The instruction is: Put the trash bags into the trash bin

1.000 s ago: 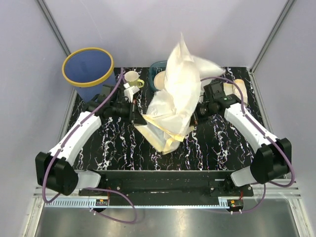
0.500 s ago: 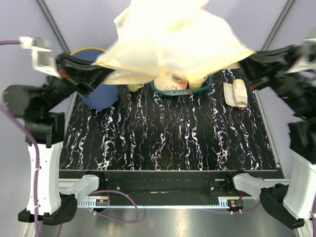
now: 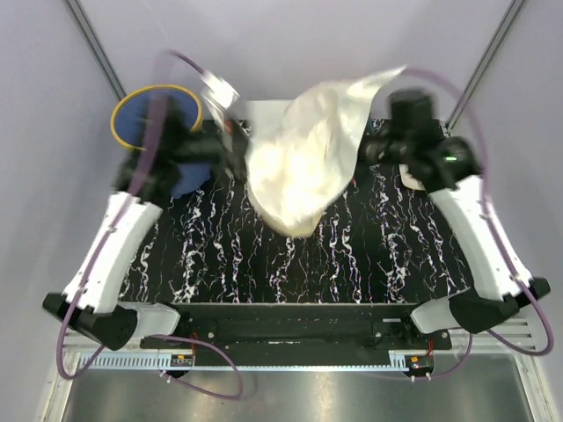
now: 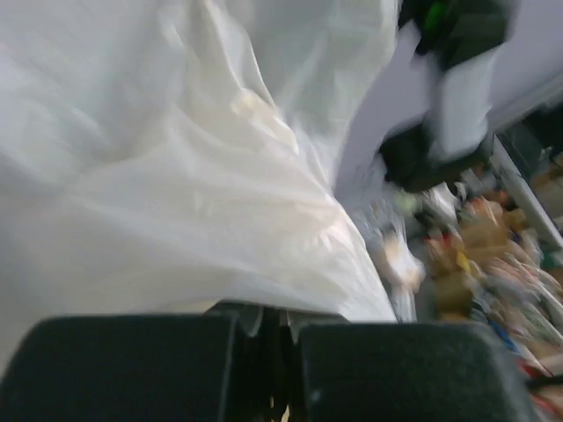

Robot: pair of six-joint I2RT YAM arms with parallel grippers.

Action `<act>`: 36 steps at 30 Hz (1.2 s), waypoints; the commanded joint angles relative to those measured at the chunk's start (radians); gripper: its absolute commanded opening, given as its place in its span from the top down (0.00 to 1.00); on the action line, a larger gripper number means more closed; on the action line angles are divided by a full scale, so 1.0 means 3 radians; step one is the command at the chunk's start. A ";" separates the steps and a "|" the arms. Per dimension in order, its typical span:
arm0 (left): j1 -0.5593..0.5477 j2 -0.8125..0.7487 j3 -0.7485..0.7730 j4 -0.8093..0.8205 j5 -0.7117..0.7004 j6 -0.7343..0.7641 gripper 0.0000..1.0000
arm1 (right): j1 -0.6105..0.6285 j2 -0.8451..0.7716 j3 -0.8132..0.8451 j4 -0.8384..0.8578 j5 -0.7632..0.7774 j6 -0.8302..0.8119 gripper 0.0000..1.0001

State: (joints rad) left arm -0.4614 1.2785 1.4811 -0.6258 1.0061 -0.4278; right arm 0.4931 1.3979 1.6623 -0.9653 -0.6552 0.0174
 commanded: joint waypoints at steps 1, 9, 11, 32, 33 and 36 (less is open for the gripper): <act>0.1291 0.0077 0.1300 0.4080 0.0270 -0.3076 1.00 | -0.0017 0.0317 0.3131 0.0089 0.0273 0.0009 1.00; 0.0778 -0.0238 0.0018 0.0480 -0.0826 -0.0173 1.00 | -0.0018 -0.0302 0.0135 0.0512 0.0875 -0.0416 1.00; 0.0388 -0.0227 -0.0638 -0.0076 -0.0956 0.0304 1.00 | 0.0013 -0.0288 -0.0461 0.0290 0.0565 -0.0339 1.00; 0.1160 0.0146 0.0037 0.0487 -0.0507 -0.1306 1.00 | -0.0749 0.0654 0.1052 -0.0837 -0.0669 -0.0220 1.00; 0.0993 -0.0006 -0.0640 0.0405 -0.0263 -0.1218 1.00 | -0.0713 0.0349 0.0675 -0.0807 -0.0776 -0.0333 1.00; 0.0410 -0.0551 -0.1478 0.0749 0.0285 -0.0998 1.00 | -0.0331 -0.0422 -0.0354 -0.0607 -0.1134 -0.0767 1.00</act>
State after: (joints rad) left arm -0.1631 1.1946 1.3563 -0.1608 0.9314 -0.8635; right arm 0.2909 1.4136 1.8820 -0.9726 -0.8658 -0.0422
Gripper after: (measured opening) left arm 0.002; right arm 0.007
